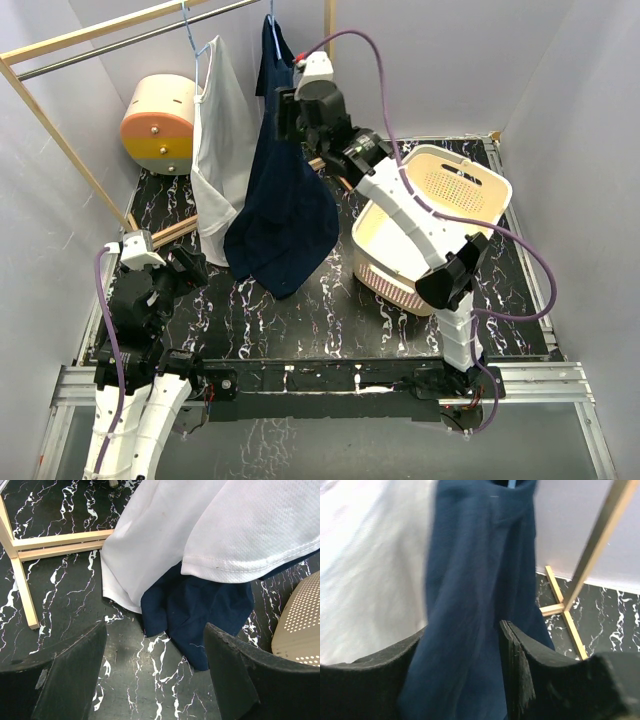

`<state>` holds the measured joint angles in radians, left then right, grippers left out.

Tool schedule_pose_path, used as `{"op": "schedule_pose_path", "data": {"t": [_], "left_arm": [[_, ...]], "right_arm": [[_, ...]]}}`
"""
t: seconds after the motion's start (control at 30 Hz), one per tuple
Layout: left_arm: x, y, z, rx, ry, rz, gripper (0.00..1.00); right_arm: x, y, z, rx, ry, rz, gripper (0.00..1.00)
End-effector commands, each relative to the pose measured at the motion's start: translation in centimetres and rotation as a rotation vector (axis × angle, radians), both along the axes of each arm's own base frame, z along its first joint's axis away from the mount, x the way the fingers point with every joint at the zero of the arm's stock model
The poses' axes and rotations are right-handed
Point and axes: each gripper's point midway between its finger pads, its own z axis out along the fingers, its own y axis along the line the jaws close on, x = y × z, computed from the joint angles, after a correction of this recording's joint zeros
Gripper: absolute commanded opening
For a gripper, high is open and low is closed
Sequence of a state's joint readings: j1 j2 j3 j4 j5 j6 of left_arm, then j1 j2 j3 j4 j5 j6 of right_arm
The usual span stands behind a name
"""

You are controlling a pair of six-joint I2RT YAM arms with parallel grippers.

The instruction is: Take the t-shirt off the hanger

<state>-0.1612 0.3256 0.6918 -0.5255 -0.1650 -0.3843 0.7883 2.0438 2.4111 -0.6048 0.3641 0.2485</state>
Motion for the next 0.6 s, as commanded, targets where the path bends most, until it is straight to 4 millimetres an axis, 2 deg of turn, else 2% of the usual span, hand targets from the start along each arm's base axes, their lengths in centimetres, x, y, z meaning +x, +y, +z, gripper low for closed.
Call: {"op": "schedule_pose_path", "data": {"t": [0.0,0.1,0.17,0.3,0.4,0.57], "left_arm": [[-0.1,0.1,0.0,0.0,-0.005,0.005,0.76],[0.0,0.0,0.0,0.0,-0.004,0.0,0.76],[0.0,-0.1,-0.1,0.0,-0.002,-0.004,0.76],[0.1,-0.1,-0.1,0.001,0.003,-0.007,0.76],[0.1,-0.1,-0.1,0.0,0.002,-0.004,0.76],[0.1,-0.1,-0.2,0.0,0.006,-0.003,0.76]], "right_arm": [[2.4,-4.0,4.4,0.204,-0.05,0.012,0.49],[2.6,-5.4,5.0,0.21,-0.067,0.041,0.44],[2.7,-5.6,5.3,0.215,-0.068,0.093,0.42],[2.5,-4.6,5.9,0.219,-0.088,0.226,0.4],[2.1,-3.9,6.4,0.217,-0.112,0.278,0.41],[2.1,-4.9,7.5,0.201,-0.145,0.239,0.49]]}}
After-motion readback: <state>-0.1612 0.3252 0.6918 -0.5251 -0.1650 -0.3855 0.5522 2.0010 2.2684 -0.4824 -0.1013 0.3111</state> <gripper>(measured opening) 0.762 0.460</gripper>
